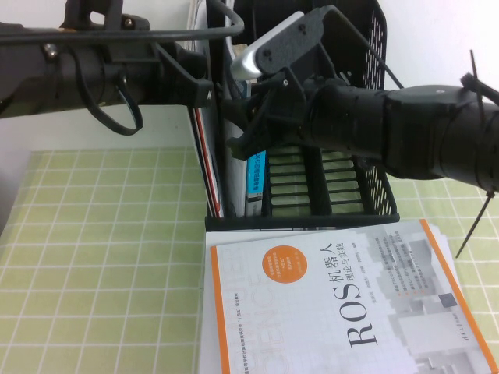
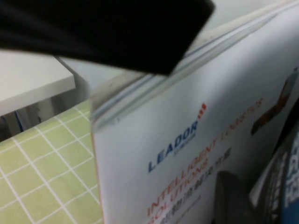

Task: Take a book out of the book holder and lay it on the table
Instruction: Pick up the right side book from the book shelf

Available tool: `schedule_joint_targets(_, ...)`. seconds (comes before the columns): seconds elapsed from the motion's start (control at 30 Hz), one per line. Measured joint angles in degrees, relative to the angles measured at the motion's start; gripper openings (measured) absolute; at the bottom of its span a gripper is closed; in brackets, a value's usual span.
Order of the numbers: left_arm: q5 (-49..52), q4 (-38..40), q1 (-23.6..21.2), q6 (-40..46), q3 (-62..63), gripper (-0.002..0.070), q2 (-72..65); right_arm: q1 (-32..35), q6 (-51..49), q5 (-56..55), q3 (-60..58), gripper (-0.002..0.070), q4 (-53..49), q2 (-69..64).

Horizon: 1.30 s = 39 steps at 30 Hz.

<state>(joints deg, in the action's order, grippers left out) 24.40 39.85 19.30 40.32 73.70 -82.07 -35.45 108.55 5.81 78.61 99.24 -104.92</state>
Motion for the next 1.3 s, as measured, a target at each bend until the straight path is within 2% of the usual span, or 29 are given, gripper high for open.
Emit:
schedule_joint_targets(0.13,0.0,0.0,0.0,0.0,0.1,-0.0003,0.0,0.0,0.0,0.3,1.0,0.0095,0.0,-0.7)
schedule_joint_targets(0.23,0.0,0.0,0.0,0.0,0.1,-0.0003,0.0,0.0,0.0,0.3,1.4,0.0040,0.1,-0.7)
schedule_joint_targets(0.43,0.0,0.0,0.0,0.0,0.1,-0.0003,0.0,0.0,-0.3,-0.5,1.5,0.0029,0.1,1.3)
schedule_joint_targets(0.77,1.5,0.0,0.0,0.3,0.1,-0.0003,0.0,0.0,1.4,-1.3,1.8,0.0028,0.2,14.7)
schedule_joint_targets(0.93,1.8,0.0,0.0,0.5,0.1,-0.0003,0.0,0.0,1.7,-2.1,1.9,0.0028,0.2,17.3)
schedule_joint_targets(1.17,2.9,0.0,0.0,0.5,0.1,-0.0003,0.5,-0.1,9.1,-4.8,1.9,0.0028,1.0,20.4)
schedule_joint_targets(1.3,3.4,0.0,0.0,-0.7,0.1,-0.0003,3.7,-0.2,9.8,-5.3,1.9,0.0027,1.1,26.1)
